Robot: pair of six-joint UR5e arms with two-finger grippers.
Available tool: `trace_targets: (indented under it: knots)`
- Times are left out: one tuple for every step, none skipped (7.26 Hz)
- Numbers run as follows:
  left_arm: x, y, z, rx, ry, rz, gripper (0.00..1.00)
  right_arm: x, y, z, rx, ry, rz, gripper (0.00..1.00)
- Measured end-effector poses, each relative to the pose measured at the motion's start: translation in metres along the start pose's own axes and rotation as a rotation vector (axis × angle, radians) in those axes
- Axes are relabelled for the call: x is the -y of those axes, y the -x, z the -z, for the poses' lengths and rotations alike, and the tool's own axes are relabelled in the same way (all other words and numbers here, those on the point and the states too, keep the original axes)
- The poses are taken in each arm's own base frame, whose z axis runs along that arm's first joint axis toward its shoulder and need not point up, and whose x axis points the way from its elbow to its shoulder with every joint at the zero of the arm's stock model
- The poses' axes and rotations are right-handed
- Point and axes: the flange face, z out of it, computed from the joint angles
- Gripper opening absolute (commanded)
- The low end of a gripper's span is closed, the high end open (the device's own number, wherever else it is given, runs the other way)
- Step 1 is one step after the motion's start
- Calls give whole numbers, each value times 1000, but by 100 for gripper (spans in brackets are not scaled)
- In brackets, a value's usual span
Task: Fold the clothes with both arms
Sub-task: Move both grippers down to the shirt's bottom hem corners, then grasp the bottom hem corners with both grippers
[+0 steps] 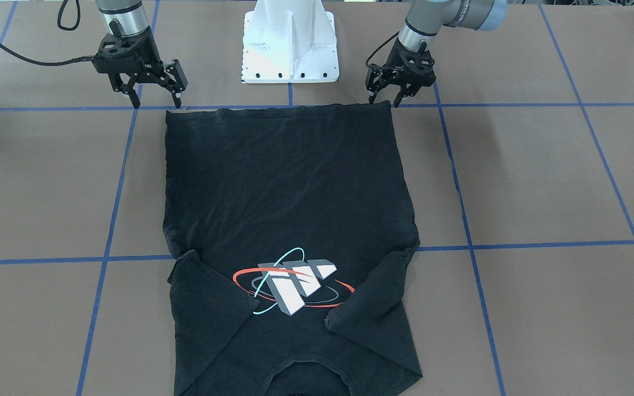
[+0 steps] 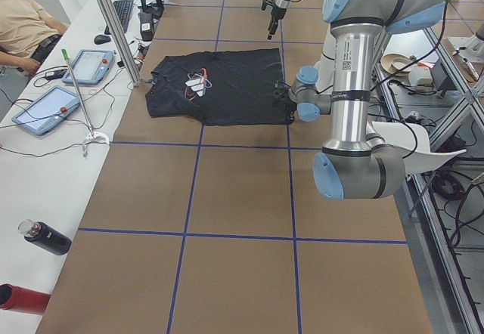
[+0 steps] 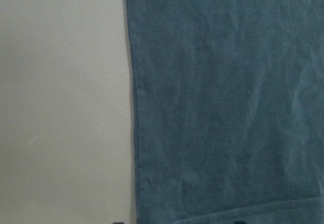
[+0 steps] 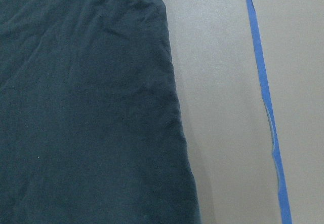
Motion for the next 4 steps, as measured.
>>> trace_targets:
  knots:
    - [-1,1,-1,3,2,1,59,0,0,0,0,-2,0,100]
    - [-1,2,-2,7,3,1,59,0,0,0,0,-2,1,100]
    - [-2,3,-3,11,5,1,55,0,0,0,0,-3,1,100]
    - [-2,4,-4,14,6,0,51,0,1,0,0,-3,1,100]
